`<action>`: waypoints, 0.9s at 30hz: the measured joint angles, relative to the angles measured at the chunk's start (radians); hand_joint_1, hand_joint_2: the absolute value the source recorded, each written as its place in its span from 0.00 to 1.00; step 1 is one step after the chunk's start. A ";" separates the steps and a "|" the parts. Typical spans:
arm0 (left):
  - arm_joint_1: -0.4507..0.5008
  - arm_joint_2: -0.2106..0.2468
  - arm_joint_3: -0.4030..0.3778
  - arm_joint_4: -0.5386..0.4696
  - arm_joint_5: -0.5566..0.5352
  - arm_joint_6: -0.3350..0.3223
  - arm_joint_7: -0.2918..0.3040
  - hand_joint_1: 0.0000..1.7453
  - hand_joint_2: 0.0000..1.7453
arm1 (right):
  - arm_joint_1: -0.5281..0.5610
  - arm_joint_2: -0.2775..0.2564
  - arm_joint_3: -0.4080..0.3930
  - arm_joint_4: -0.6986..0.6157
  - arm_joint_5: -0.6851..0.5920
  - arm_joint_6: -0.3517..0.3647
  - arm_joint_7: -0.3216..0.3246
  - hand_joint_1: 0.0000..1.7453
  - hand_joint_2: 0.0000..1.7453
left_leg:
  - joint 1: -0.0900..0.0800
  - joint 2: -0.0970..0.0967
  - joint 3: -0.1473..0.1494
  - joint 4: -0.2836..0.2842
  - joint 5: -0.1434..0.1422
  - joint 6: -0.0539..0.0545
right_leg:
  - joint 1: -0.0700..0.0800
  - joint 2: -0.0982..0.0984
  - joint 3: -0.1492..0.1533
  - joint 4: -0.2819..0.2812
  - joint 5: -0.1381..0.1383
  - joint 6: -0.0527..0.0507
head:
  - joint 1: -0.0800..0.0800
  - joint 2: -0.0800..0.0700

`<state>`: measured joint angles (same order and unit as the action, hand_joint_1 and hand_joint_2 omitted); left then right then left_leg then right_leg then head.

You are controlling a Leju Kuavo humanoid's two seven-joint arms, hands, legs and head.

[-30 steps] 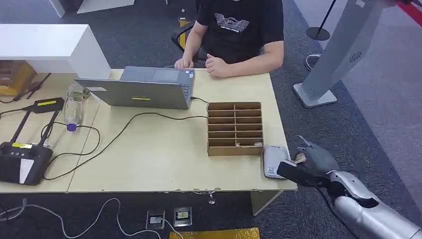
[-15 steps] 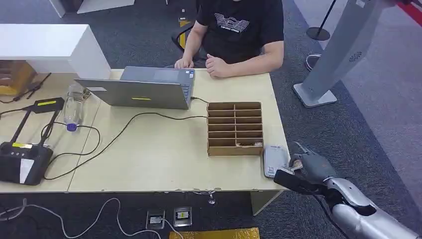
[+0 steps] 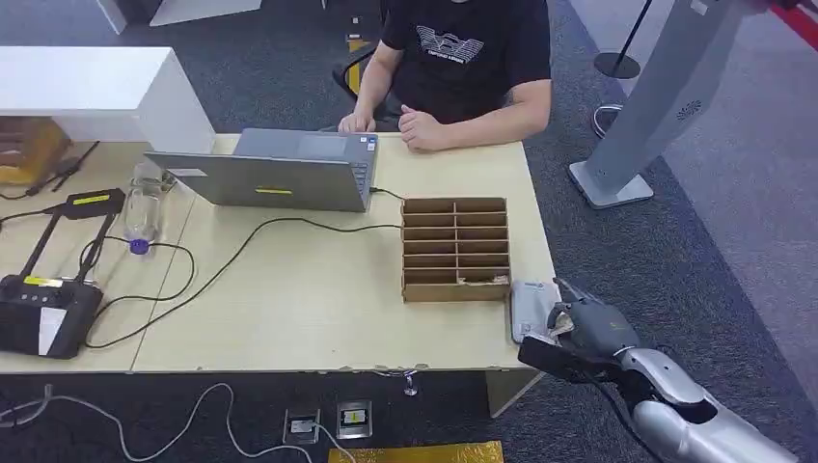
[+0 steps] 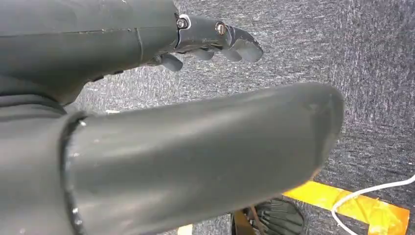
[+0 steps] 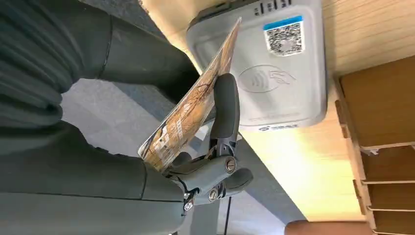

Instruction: Pass the card to the sensor for recognition and then transmit it.

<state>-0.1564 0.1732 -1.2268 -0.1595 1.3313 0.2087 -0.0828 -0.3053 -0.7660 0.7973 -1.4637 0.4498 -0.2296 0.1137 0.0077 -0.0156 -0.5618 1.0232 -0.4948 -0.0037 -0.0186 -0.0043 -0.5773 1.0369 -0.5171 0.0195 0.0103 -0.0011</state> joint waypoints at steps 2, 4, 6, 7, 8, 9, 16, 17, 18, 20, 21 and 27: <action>0.000 0.000 0.000 0.000 0.000 0.000 0.000 0.00 0.00 | 0.000 0.009 0.000 0.000 0.001 0.000 0.000 1.00 1.00 | 0.000 0.000 0.000 0.000 0.000 0.000 | 0.000 0.000 0.000 0.000 0.000 0.000 | 0.000 0.000; 0.000 0.000 0.000 0.000 0.000 0.000 0.000 0.00 0.00 | 0.000 0.016 0.000 0.000 0.001 0.001 0.001 1.00 1.00 | 0.000 0.000 0.000 0.000 0.000 0.000 | 0.000 0.000 0.000 0.000 0.000 0.000 | 0.000 0.000; 0.000 -0.001 0.000 0.000 0.000 -0.002 0.000 0.00 0.00 | 0.000 0.024 0.001 0.000 0.002 0.003 0.001 1.00 1.00 | 0.000 0.000 0.000 0.000 0.000 0.000 | 0.000 0.000 0.000 0.000 0.000 0.000 | 0.000 0.000; 0.000 -0.001 0.000 0.000 0.000 -0.002 0.000 0.00 0.00 | 0.001 0.028 0.002 0.000 0.003 0.003 0.001 1.00 1.00 | 0.000 0.000 0.000 0.000 0.000 0.000 | 0.000 0.000 0.000 0.000 0.000 0.000 | 0.000 0.000; 0.000 -0.001 0.000 0.000 0.000 -0.003 0.000 0.00 0.00 | 0.002 0.032 0.002 0.000 0.003 0.003 0.002 1.00 1.00 | 0.000 0.000 0.000 0.000 0.000 0.000 | 0.000 0.000 0.000 0.000 0.000 0.000 | 0.000 0.000; 0.000 -0.002 0.000 0.000 -0.001 -0.004 0.000 0.00 0.00 | 0.003 0.035 0.002 0.000 0.005 0.003 0.002 1.00 1.00 | 0.000 0.000 0.000 0.000 0.000 0.000 | 0.000 0.000 0.000 0.000 0.000 0.000 | 0.000 0.000; 0.000 -0.003 0.000 0.000 -0.002 -0.005 0.000 0.00 0.00 | 0.012 0.055 0.002 0.003 0.005 0.000 0.002 1.00 1.00 | 0.000 0.000 0.000 0.000 0.000 0.000 | 0.000 0.000 0.000 0.000 0.000 0.000 | 0.000 0.000; 0.000 -0.003 0.000 0.000 -0.002 -0.005 0.000 0.00 0.00 | 0.012 0.058 0.002 0.003 0.002 -0.002 0.002 1.00 1.00 | 0.000 0.000 0.000 0.000 0.000 0.000 | 0.000 0.000 0.000 0.000 0.000 0.000 | 0.000 0.000; 0.000 -0.003 0.000 0.000 -0.002 -0.004 0.000 0.00 0.00 | 0.012 0.059 0.002 0.005 0.000 -0.003 0.000 1.00 1.00 | 0.000 0.000 0.000 0.000 0.000 0.000 | 0.000 0.000 0.000 0.000 0.000 0.000 | 0.000 0.000; 0.000 -0.003 0.000 0.000 -0.002 -0.003 0.000 0.00 0.00 | 0.013 0.061 0.002 0.008 0.000 -0.005 -0.006 1.00 1.00 | 0.000 0.000 0.001 0.000 0.000 0.000 | 0.000 0.001 0.000 0.000 0.000 0.000 | 0.000 0.000; 0.000 -0.003 0.000 0.000 -0.002 -0.003 0.000 0.00 0.00 | 0.013 0.063 0.001 0.012 0.000 -0.008 -0.011 1.00 1.00 | 0.000 0.000 0.001 0.000 0.000 0.000 | 0.000 0.001 0.000 0.000 0.000 0.000 | 0.000 0.000; 0.000 -0.003 0.000 0.000 -0.001 -0.002 0.000 0.00 0.00 | 0.013 0.066 -0.001 0.020 -0.007 -0.016 -0.018 1.00 1.00 | 0.000 0.000 0.001 0.000 0.000 0.000 | 0.000 0.001 0.000 0.000 0.000 0.000 | 0.000 0.000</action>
<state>-0.1563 0.1705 -1.2272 -0.1595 1.3302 0.2064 -0.0828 -0.2926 -0.7004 0.7961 -1.4439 0.4429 -0.2453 0.0958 0.0077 -0.0155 -0.5610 1.0233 -0.4948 -0.0037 -0.0186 -0.0035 -0.5772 1.0368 -0.5170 0.0195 0.0103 -0.0011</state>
